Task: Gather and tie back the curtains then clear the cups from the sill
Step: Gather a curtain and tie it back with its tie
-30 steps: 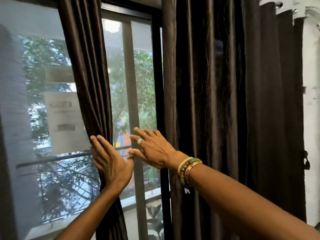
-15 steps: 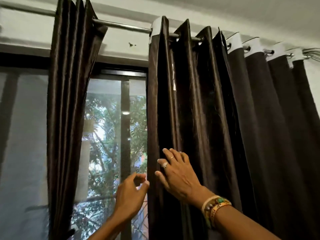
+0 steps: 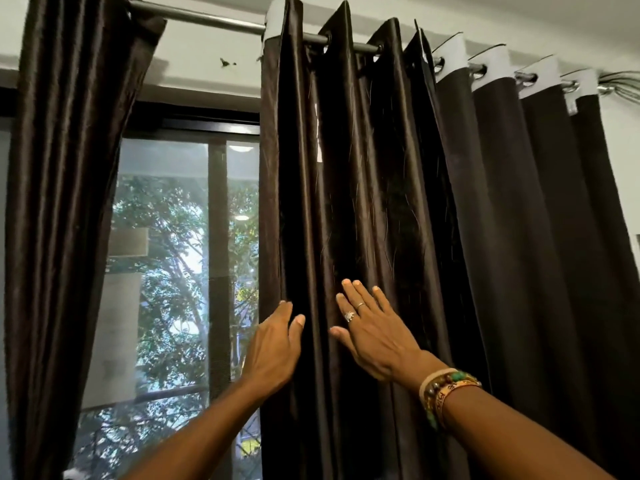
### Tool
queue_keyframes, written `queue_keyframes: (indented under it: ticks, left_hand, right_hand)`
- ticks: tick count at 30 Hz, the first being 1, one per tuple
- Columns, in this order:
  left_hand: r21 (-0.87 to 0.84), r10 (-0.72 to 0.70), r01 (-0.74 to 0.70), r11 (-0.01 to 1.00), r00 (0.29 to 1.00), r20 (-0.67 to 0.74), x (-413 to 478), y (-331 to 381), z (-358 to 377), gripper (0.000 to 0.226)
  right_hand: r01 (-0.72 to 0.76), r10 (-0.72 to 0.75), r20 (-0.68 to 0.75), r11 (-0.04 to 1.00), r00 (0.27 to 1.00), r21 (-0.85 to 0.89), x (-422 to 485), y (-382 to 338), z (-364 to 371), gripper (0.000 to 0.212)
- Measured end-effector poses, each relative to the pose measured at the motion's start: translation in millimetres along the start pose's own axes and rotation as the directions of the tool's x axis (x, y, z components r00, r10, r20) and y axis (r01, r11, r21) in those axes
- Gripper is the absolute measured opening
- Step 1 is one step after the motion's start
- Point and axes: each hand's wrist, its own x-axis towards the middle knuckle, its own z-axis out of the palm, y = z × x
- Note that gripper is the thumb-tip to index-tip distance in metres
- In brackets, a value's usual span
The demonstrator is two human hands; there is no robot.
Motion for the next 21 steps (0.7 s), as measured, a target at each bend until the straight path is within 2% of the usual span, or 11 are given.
queue_keyframes:
  ticks: [5,8,10,12,14,18,21]
  left_hand:
    - [-0.078,-0.041,0.044,0.996,0.998,0.043,19.5,-5.1,25.1,0.073]
    - [-0.105,-0.077,0.074,0.992,0.997,-0.029,35.9,-2.0,37.4,0.089]
    - [-0.143,-0.095,0.077,0.987,0.988,-0.122,49.9,2.3,43.9,0.075]
    - [-0.175,-0.103,0.067,0.982,0.972,-0.21,64.9,3.8,49.6,0.046]
    - [-0.201,-0.117,0.063,0.978,0.956,-0.27,75.4,4.8,53.4,0.026]
    - [-0.241,-0.099,0.016,0.97,0.937,-0.334,80.7,7.6,59.5,0.025]
    - [-0.117,0.002,-0.048,0.992,0.933,-0.359,84.6,1.5,61.0,0.028]
  right_hand:
    - [-0.061,0.066,-0.055,0.995,0.996,0.084,14.9,21.7,10.3,0.081]
    - [-0.109,0.119,-0.081,0.987,0.99,0.115,29.5,36.3,16.1,0.071]
    - [-0.168,0.188,-0.104,0.969,0.977,0.18,39.7,44.6,17.6,0.064]
    - [-0.209,0.253,-0.128,0.936,0.959,0.284,48.2,48.9,17.6,0.061]
    - [-0.22,0.306,-0.174,0.895,0.936,0.389,54.4,52.2,17.6,0.059]
    - [-0.229,0.458,-0.316,0.799,0.831,0.557,66.3,60.8,20.4,0.063]
    - [-0.286,0.57,-0.26,0.694,0.78,0.661,79.3,70.9,17.9,0.073]
